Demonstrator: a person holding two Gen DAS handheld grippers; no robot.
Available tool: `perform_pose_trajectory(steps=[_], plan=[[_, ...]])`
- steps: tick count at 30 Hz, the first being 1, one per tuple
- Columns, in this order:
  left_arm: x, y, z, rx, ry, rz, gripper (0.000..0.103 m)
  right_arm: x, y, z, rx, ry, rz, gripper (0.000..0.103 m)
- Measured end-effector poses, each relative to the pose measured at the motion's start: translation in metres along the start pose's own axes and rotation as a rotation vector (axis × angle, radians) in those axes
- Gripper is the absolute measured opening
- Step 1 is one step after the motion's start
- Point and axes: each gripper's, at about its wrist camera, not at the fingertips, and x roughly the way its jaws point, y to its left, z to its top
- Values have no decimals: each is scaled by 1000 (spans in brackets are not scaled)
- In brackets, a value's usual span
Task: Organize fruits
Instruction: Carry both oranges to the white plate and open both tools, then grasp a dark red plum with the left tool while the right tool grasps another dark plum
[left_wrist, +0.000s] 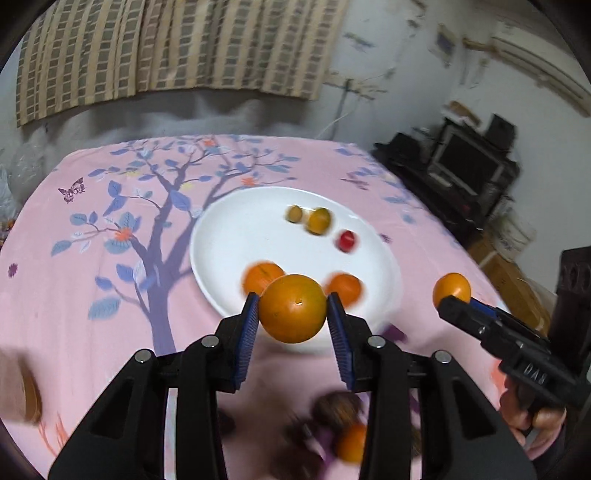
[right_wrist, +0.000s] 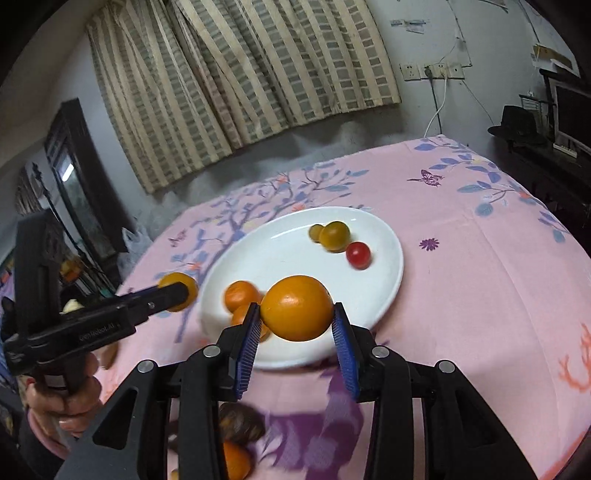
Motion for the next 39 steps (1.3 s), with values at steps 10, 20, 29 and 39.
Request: perform_pose_trajectory(steps=[10, 20, 29, 39], plan=[[71, 28, 28, -24, 79, 141, 37, 35, -5, 3, -23, 53, -34, 44], [-10, 25, -8, -66, -48, 171, 94, -31, 15, -25, -60, 9, 47, 59], [-68, 27, -105, -50, -64, 189, 98, -51, 71, -104, -445, 197, 110, 60], [-73, 30, -120, -64, -67, 250, 98, -48, 81, -125, -516, 242, 91, 58]])
